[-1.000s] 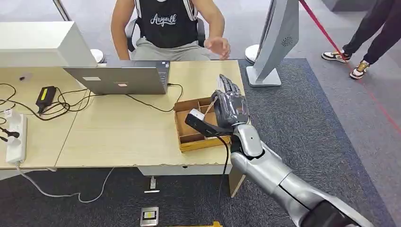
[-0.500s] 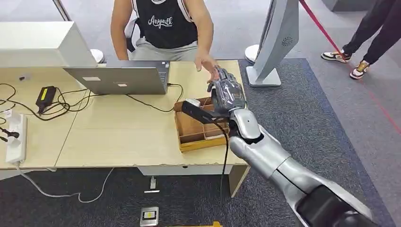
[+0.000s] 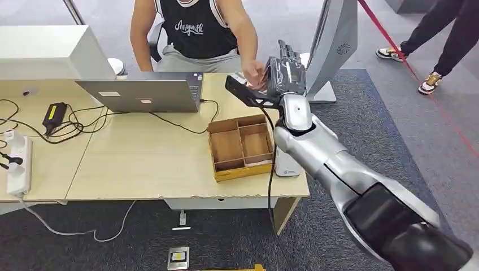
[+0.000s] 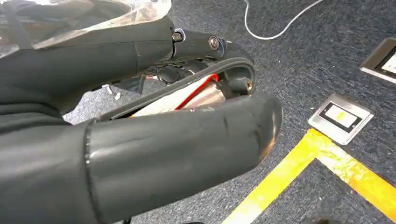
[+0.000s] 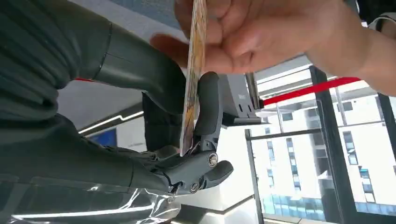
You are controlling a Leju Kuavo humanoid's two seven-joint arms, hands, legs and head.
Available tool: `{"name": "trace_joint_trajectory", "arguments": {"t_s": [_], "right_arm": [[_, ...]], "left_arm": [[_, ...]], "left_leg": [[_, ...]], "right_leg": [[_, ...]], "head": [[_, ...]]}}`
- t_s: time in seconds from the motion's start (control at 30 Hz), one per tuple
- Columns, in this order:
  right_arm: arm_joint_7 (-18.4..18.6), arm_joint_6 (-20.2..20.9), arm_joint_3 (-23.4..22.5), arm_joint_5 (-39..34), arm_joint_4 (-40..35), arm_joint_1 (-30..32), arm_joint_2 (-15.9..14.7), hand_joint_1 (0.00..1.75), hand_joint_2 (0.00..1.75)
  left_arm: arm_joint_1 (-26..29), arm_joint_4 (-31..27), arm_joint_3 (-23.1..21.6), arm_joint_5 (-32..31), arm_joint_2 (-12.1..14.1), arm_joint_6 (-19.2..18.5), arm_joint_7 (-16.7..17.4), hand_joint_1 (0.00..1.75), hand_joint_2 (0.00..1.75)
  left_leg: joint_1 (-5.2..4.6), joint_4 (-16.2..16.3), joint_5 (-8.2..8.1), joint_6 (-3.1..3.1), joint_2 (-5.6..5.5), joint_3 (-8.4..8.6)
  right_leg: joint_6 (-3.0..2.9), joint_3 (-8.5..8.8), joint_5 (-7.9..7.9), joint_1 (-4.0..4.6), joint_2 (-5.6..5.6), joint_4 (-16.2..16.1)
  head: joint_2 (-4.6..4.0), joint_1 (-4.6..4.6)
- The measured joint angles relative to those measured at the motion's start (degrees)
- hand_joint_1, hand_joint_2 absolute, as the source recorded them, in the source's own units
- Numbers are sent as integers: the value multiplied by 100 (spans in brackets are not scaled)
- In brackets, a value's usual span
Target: Pass the card to the sensor for recognition and then transmit it.
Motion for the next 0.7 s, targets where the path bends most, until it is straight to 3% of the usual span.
{"name": "trace_joint_trajectory", "arguments": {"t_s": [0.53,0.57,0.6,0.63,0.7], "right_arm": [[158,-7,162,-4,517,-7,134,175,175],[182,0,166,-2,540,-7,133,164,175],[206,11,171,-2,547,-7,134,54,175],[214,26,175,7,556,-7,131,0,175],[243,35,190,35,580,-10,129,0,175]], "left_arm": [[60,0,0,7,37,4,0,0,0],[60,0,0,7,39,2,0,0,0],[61,0,0,4,39,4,4,0,0],[63,0,0,2,41,2,7,0,0],[67,0,0,-9,42,4,13,0,0]], "left_leg": [[-1,0,0,0,0,0],[0,0,0,0,0,0],[0,0,0,0,0,0],[0,0,0,0,0,0],[0,0,0,0,0,0]], "right_leg": [[0,0,0,0,0,-1],[0,0,0,0,0,-1],[0,0,0,0,0,-1],[0,0,0,0,0,-1],[0,-1,0,0,0,0]], "head": [[0,0],[0,0],[2,0],[2,0],[0,0]]}}
